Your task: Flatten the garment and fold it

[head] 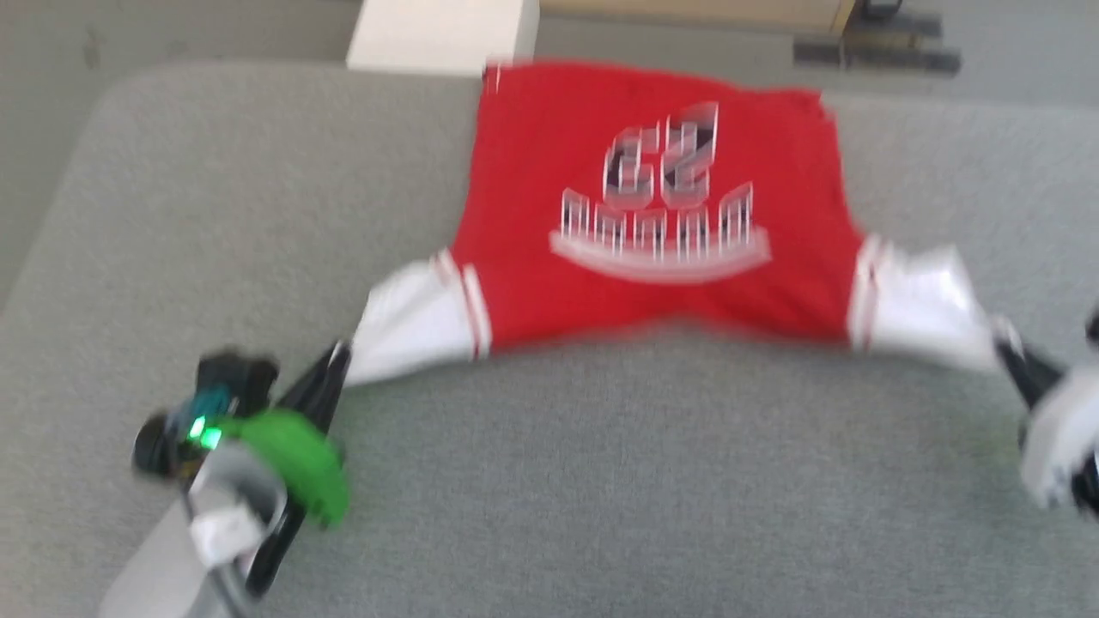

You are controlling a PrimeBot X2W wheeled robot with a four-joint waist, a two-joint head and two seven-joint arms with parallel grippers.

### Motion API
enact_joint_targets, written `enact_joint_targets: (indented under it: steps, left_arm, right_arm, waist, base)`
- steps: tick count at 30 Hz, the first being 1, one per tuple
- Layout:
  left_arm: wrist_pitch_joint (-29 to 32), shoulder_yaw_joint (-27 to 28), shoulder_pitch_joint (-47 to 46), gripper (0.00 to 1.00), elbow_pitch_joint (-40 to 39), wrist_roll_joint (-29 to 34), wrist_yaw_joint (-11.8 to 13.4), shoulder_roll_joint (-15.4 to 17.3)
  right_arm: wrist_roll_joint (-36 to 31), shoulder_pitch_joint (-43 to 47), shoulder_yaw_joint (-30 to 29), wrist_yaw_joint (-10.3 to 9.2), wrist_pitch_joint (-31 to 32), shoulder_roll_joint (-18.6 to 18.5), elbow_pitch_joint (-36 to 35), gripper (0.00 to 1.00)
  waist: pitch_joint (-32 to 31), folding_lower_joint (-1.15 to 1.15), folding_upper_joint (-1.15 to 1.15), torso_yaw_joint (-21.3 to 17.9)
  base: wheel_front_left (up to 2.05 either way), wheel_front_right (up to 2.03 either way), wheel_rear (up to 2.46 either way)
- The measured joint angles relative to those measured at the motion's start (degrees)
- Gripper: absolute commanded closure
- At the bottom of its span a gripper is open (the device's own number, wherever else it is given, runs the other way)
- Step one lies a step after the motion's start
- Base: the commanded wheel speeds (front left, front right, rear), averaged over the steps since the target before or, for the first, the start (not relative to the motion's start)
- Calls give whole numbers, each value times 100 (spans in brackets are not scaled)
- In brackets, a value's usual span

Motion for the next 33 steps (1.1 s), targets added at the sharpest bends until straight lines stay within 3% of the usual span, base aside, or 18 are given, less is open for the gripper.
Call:
enact_joint_targets:
  steps: [8,18,26,27,28,33]
  left_arm:
    - [488,-79,1304,100,-692,-216,125,501]
    - [721,-241,2613,100,-1449,-352,438,722]
    - [967,-307,2947,100,-1815,-538,513,733]
    - [967,-315,2937,100,-1850,-538,513,727]
    - [968,-323,2918,100,-1881,-539,513,719]
    - [973,-465,2659,100,-2141,-471,494,627]
  right_arm:
    - [27,1324,-197,1,424,-169,-226,100]
    - [-24,2463,-554,1,1040,-74,-815,100]
    - [63,3192,-991,1,2111,-9,-1322,100]
    - [63,3194,-1089,0,2168,15,-1404,54]
    - [68,3190,-1174,0,2194,45,-1475,0]
    - [487,2867,-1713,-1,2764,377,-1867,0]
  waist:
    - [-767,0,0,-10]
    - [-1393,0,0,-4]
    - [-1432,0,0,96]
    - [-1398,0,0,113]
    - [-1368,0,0,130]
    - [-1114,0,0,265]
  base:
    - [0,0,0]
    - [0,0,0]
    - [0,0,0]
    - [0,0,0]
    - [0,0,0]
    - [0,0,0]
